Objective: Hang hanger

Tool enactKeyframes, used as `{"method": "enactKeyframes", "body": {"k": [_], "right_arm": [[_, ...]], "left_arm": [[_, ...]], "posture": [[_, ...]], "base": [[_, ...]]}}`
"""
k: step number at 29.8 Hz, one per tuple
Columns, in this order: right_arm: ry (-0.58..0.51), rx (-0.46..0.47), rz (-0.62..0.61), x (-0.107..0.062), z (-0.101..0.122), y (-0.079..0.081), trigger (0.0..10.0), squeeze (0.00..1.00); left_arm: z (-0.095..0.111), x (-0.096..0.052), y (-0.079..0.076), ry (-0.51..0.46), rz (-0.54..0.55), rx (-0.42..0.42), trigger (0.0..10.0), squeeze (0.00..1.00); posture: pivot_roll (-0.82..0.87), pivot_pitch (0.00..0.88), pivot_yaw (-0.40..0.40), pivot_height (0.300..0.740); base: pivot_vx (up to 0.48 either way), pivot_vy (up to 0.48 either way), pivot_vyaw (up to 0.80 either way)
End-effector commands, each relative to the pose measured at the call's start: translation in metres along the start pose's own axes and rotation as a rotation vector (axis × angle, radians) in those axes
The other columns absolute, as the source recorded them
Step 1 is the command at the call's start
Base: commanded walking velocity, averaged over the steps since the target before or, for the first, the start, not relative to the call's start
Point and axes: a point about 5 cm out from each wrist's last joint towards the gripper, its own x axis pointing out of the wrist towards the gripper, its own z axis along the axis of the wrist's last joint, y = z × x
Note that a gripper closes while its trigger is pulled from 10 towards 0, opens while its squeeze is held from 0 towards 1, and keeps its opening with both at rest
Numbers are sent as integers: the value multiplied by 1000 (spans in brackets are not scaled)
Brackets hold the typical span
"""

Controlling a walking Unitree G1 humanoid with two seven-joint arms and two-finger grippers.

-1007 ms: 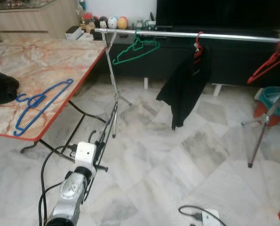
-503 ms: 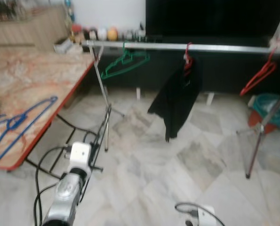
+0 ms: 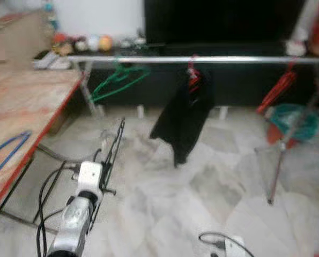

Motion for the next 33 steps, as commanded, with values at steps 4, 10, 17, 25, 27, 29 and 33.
{"method": "enactKeyframes", "body": {"k": [4, 10, 17, 25, 27, 29, 33], "right_arm": [[9, 3, -1, 0, -1, 0, 10000, 0], [5, -3, -3, 0, -1, 1, 10000, 0], [7, 0, -4, 0, -1, 1, 10000, 0], [7, 0, -5, 0, -1, 1, 10000, 0], [7, 0, -5, 0, -1, 1, 10000, 0], [7, -1, -6, 0, -1, 0, 10000, 0], [11, 2, -6, 0, -1, 0, 10000, 0]], "left_arm": [[3, 3, -2, -5, -11, -13, 10000, 0], [5, 4, -2, -10, -14, -14, 10000, 0], [6, 5, -3, -10, -20, -15, 10000, 0], [5, 5, -5, -8, -27, -22, 10000, 0], [5, 5, -6, -8, -29, -22, 10000, 0], [6, 6, -7, -11, -35, -25, 10000, 0], [6, 7, -10, -7, -66, -39, 10000, 0]], "posture": [[-3, 0, 52, 740], [1, 0, 52, 740], [1, 0, 52, 740], [0, 0, 52, 740], [0, 0, 52, 740], [2, 0, 52, 740], [2, 0, 52, 740]], "base": [[309, 0, -780], [309, 0, -226], [309, 0, 0], [307, 0, 0], [311, 0, 0], [307, 0, 0], [309, 0, 0]]}}
